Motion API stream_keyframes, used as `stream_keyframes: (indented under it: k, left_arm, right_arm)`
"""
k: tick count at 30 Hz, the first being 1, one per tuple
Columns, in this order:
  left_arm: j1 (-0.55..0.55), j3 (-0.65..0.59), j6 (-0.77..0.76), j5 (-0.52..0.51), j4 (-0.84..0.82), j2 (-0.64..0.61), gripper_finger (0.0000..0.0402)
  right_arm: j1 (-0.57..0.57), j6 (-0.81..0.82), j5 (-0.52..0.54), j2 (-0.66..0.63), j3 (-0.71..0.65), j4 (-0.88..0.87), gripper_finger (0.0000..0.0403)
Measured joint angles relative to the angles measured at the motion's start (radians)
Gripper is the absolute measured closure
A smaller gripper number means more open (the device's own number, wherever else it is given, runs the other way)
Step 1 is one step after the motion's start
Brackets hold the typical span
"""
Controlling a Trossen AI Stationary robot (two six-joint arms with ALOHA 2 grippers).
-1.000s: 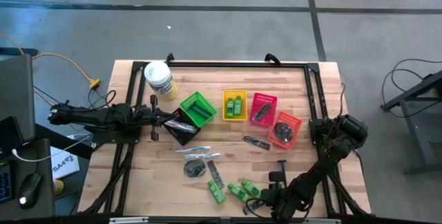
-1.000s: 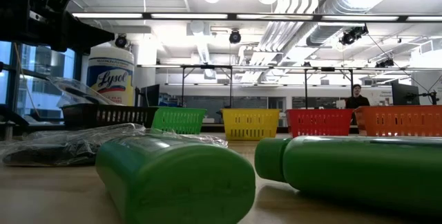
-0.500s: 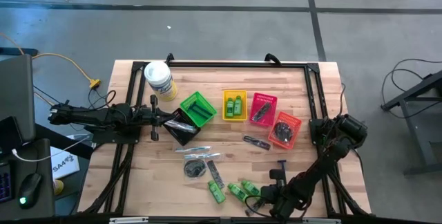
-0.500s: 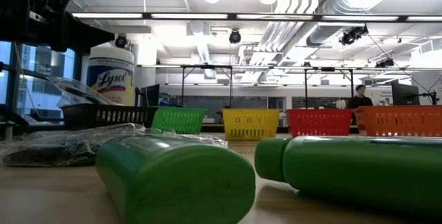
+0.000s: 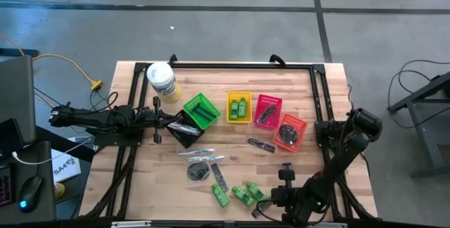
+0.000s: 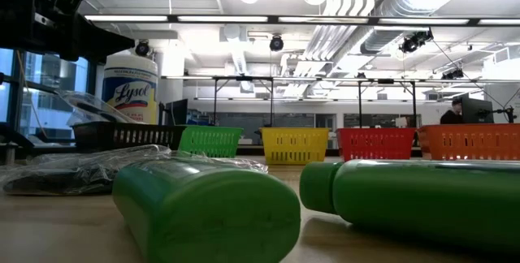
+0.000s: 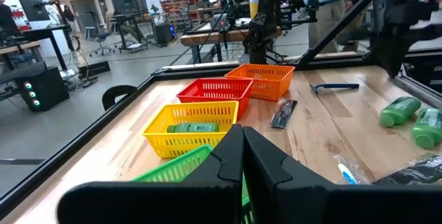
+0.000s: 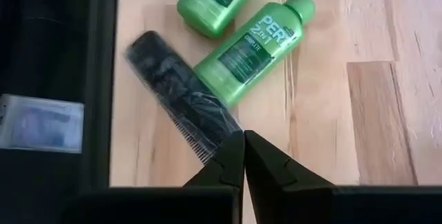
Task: Pick & Place Travel size toiletries
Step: Put the bottom black hair comb into the red bin
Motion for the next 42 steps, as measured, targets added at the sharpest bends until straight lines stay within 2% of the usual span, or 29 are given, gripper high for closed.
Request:
stream_keyframes:
  k: [11, 19, 23, 26, 31, 35, 42]
  left_arm:
    - [0.000, 0.000, 0.000, 0.000, 0.000, 0.000, 0.0402]
    - [0.000, 0.000, 0.000, 0.000, 0.001, 0.000, 0.0402]
    - [0.000, 0.000, 0.000, 0.000, 0.000, 0.000, 0.0402]
    - [0.000, 0.000, 0.000, 0.000, 0.001, 0.000, 0.0402]
    - [0.000, 0.000, 0.000, 0.000, 0.002, 0.000, 0.0402]
    - [0.000, 0.000, 0.000, 0.000, 0.001, 0.000, 0.0402]
    - [0.000, 0.000, -0.010, 0.000, -0.002, 0.000, 0.0402]
  right_arm:
    - [0.026, 0.025, 0.113, -0.062, 0.000, -0.112, 0.0400]
    - [0.011, 0.042, 0.028, -0.033, 0.001, -0.108, 0.0400]
    - [0.011, 0.042, 0.052, -0.026, 0.001, -0.099, 0.0398]
    - [0.011, 0.032, 0.036, -0.024, 0.001, -0.041, 0.0398]
    - [0.009, -0.064, -0.038, -0.019, 0.001, 0.176, 0.0393]
    - [-0.009, -0.173, -0.095, 0.018, 0.002, 0.327, 0.0344]
    - [-0.064, -0.224, -0.209, 0.100, 0.000, 0.326, 0.0214]
